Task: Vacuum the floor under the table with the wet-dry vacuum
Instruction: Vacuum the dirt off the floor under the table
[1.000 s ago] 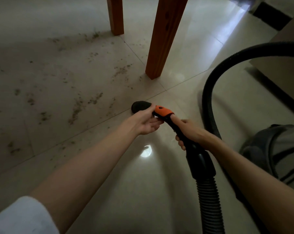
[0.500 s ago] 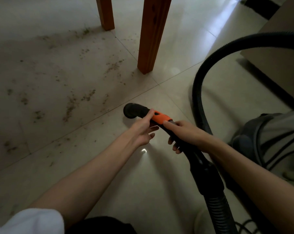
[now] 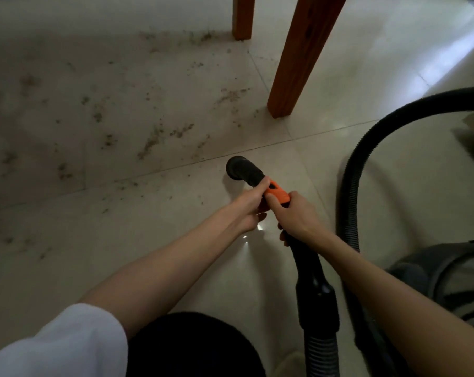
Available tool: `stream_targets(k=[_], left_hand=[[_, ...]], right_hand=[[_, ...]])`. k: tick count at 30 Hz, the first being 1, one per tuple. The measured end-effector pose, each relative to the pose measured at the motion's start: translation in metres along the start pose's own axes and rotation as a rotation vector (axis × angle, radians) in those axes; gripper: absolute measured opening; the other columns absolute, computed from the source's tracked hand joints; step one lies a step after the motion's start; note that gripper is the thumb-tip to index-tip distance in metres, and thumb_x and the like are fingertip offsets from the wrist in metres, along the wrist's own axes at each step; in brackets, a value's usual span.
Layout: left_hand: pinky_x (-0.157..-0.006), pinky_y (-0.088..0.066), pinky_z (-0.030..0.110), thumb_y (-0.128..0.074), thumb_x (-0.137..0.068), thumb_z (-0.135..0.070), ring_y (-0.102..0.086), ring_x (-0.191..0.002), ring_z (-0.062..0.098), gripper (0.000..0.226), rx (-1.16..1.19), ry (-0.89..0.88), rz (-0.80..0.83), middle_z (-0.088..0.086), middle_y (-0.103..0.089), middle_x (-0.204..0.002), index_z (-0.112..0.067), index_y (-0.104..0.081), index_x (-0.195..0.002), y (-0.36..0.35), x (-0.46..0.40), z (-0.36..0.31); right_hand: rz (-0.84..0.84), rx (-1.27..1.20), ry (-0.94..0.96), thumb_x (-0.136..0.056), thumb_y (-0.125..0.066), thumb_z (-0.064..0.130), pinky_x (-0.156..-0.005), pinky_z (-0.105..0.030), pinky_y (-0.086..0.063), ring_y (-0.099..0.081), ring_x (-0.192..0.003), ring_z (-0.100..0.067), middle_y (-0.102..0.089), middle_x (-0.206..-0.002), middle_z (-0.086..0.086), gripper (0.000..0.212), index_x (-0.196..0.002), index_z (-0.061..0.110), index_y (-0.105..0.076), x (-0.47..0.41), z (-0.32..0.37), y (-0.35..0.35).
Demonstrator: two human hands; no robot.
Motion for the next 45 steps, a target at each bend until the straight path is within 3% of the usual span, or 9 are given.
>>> stream_targets(k=[5,9,14,18,22,28,32,38,45], left_hand=[[-0.081,-0.040,0.024,-0.056,-0.092,-0.039,-0.055,-0.091,0.014,0.027,0.084,0.015,-0.021,0.002,-0.061,-0.087,-0.012,-0.058,-0.090,0.001,0.005,0.004],[-0.064,-0.038,0.020,-0.056,-0.093,-0.035,-0.055,-0.085,0.012,0.024,0.106,0.031,-0.028,0.003,-0.061,-0.094,-0.011,-0.057,-0.098,0.004,-0.016,0.007],[-0.060,-0.037,0.023,-0.062,-0.088,-0.037,-0.057,-0.085,0.015,0.040,0.170,0.006,-0.036,0.005,-0.061,-0.095,-0.006,-0.057,-0.112,0.000,-0.044,0.006],[-0.066,-0.042,0.024,-0.063,-0.088,-0.033,-0.058,-0.084,0.017,0.031,0.149,-0.030,-0.010,0.005,-0.060,-0.086,-0.005,-0.056,-0.098,-0.005,-0.053,-0.004],[-0.086,-0.047,0.031,-0.061,-0.090,-0.029,-0.059,-0.098,0.022,0.024,0.150,-0.021,-0.019,0.010,-0.061,-0.098,-0.007,-0.051,-0.087,-0.006,-0.056,-0.015],[-0.070,-0.047,0.025,-0.063,-0.089,-0.031,-0.060,-0.094,0.021,0.042,0.195,-0.042,-0.046,0.011,-0.062,-0.098,0.001,-0.056,-0.115,0.003,-0.059,-0.006],[-0.079,-0.050,0.027,-0.064,-0.088,-0.032,-0.061,-0.101,0.023,0.044,0.248,-0.032,-0.053,0.013,-0.064,-0.107,0.001,-0.057,-0.116,0.011,-0.057,0.001],[-0.069,-0.047,0.025,-0.061,-0.091,-0.029,-0.056,-0.088,0.020,0.027,0.149,-0.062,-0.075,0.008,-0.058,-0.089,-0.004,-0.055,-0.096,0.007,-0.056,-0.027],[-0.073,-0.046,0.025,-0.062,-0.090,-0.027,-0.056,-0.096,0.021,0.040,0.130,-0.055,-0.073,0.009,-0.059,-0.095,0.000,-0.054,-0.118,0.015,-0.068,-0.047]], right_hand=[[0.026,0.035,0.017,-0.095,-0.044,0.050,-0.037,-0.022,-0.044,-0.058,-0.049,-0.015,-0.060,-0.083,-0.010,0.041,-0.106,0.010,-0.047,-0.001,0.006,-0.002],[0.074,-0.008,-0.016,-0.095,-0.045,0.050,-0.037,-0.020,-0.043,-0.056,-0.043,-0.015,-0.059,-0.073,-0.009,0.040,-0.094,0.010,-0.052,-0.017,0.000,-0.003],[0.120,-0.075,-0.090,-0.095,-0.046,0.047,-0.041,-0.024,-0.046,-0.053,-0.042,-0.015,-0.055,-0.065,-0.008,0.042,-0.092,0.007,-0.055,-0.039,-0.004,-0.006],[0.158,-0.059,-0.112,-0.096,-0.045,0.048,-0.041,-0.023,-0.045,-0.051,-0.041,-0.014,-0.053,-0.063,-0.008,0.046,-0.097,0.003,-0.057,-0.048,0.001,-0.002],[0.170,-0.065,-0.106,-0.094,-0.046,0.050,-0.042,-0.024,-0.045,-0.052,-0.041,-0.014,-0.053,-0.063,-0.008,0.051,-0.100,0.001,-0.058,-0.057,0.007,0.001],[0.230,-0.045,-0.103,-0.094,-0.047,0.051,-0.044,-0.025,-0.047,-0.053,-0.042,-0.015,-0.054,-0.064,-0.008,0.050,-0.102,0.002,-0.057,-0.056,0.004,-0.006],[0.281,-0.055,-0.081,-0.095,-0.048,0.048,-0.040,-0.024,-0.045,-0.050,-0.039,-0.014,-0.051,-0.061,-0.008,0.050,-0.101,0.000,-0.057,-0.049,0.011,-0.011],[0.168,-0.066,-0.052,-0.095,-0.046,0.048,-0.041,-0.024,-0.045,-0.051,-0.042,-0.014,-0.053,-0.065,-0.008,0.046,-0.097,0.003,-0.056,-0.061,0.021,-0.012],[0.109,-0.059,-0.015,-0.095,-0.046,0.048,-0.041,-0.024,-0.045,-0.052,-0.044,-0.014,-0.054,-0.067,-0.008,0.045,-0.097,0.004,-0.056,-0.079,0.035,-0.012]])
Point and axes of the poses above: each hand's wrist, its own x-axis away from the middle knuckle, its own y-axis out of the back of the hand, z = x × y, the point moved 8 cm from there along -x, towards the middle knuckle
